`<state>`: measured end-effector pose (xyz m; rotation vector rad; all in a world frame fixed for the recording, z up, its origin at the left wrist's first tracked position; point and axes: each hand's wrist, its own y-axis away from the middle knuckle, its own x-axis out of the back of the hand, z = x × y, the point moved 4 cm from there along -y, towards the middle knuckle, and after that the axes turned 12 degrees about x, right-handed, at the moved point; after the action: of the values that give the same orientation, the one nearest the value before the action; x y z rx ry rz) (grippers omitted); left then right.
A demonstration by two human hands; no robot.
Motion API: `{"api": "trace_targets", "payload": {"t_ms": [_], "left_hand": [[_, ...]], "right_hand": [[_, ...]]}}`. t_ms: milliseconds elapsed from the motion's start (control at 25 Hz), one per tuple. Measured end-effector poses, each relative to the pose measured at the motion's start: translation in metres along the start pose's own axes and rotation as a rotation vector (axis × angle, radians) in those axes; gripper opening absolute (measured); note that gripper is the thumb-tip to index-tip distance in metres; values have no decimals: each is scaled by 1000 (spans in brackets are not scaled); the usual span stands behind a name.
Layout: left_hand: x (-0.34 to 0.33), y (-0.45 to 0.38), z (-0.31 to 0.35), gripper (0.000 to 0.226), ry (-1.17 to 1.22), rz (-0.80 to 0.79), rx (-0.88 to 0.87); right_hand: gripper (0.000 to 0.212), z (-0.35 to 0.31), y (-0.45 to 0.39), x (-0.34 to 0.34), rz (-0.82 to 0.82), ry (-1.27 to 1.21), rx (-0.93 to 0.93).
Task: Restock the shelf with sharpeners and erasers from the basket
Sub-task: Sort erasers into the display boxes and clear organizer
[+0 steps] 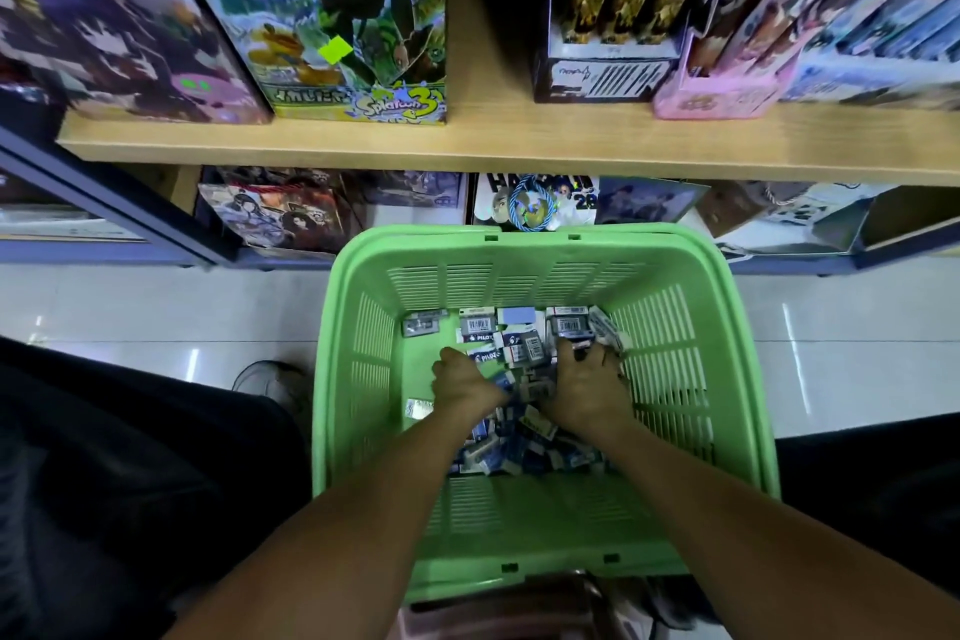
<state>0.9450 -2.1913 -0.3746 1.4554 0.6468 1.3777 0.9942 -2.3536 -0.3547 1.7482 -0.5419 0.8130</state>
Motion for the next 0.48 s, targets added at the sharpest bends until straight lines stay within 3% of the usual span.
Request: {"api": "trace_targets", "payload": {"t_ms": [120,240,360,480], "left_hand": [[-8,-1,0,119,165,-123,-1],[-6,-3,-6,112,311,-181,-102],[-13,9,-2,106,175,-207,-223],[-15,8,5,92,118,-196,-211]], "right_hand": [[85,-2,-6,3,-9,-59,-1],[73,7,-13,9,-6,-253,13],[70,6,-11,9,-17,-219,40],[77,-5,-10,3,-83,-109,83]]}}
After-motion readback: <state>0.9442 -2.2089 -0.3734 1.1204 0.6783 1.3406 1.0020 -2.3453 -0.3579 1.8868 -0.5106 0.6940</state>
